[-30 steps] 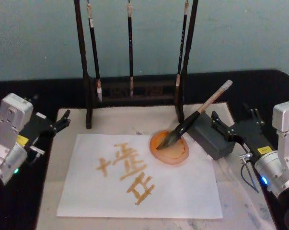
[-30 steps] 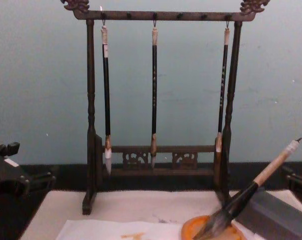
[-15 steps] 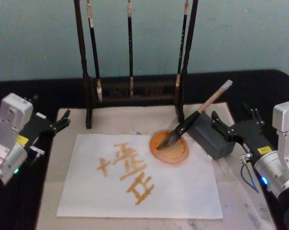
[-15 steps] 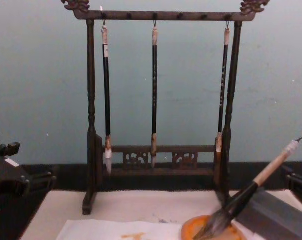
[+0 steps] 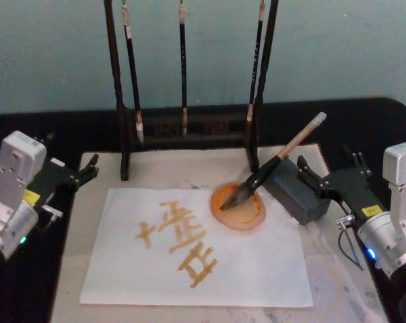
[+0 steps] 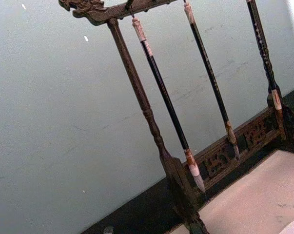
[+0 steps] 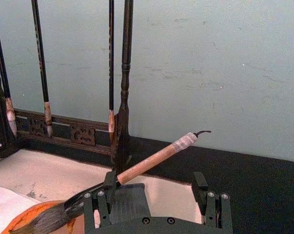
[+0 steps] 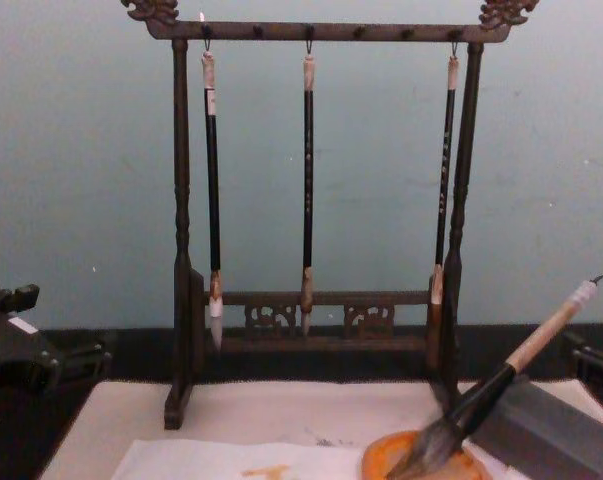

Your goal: Pick up the brush from the inkstone, write on the paper, then place the brush back to its original position.

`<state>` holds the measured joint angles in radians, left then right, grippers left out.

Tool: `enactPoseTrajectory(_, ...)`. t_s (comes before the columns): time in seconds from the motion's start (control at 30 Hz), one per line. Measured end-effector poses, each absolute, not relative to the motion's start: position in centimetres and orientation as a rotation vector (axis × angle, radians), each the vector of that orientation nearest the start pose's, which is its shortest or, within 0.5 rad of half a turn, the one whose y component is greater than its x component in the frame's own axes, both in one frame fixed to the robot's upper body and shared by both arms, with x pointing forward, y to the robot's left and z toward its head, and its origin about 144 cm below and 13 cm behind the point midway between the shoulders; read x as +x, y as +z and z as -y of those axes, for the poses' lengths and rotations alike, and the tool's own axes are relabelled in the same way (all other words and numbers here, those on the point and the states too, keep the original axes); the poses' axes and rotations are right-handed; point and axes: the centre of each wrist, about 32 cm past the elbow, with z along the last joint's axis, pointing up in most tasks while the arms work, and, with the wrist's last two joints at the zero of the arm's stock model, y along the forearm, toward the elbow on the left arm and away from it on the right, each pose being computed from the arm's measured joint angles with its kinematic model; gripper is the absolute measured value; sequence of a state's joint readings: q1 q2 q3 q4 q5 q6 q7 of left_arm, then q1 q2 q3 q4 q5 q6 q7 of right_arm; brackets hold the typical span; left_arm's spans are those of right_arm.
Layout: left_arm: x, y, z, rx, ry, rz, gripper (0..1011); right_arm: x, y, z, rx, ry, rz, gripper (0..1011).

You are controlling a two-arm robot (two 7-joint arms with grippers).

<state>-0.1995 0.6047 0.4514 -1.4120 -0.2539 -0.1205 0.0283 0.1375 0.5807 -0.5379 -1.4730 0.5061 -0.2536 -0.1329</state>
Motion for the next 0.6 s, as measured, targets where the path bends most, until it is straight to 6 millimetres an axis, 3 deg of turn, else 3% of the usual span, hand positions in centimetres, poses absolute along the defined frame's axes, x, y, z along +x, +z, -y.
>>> enactPoseTrajectory(0.6,48.86,113.98,-30.97,0.304,1.248,0.285,1010,45.88,111.79,26.85,-0.032,-1.289,0.078,1000)
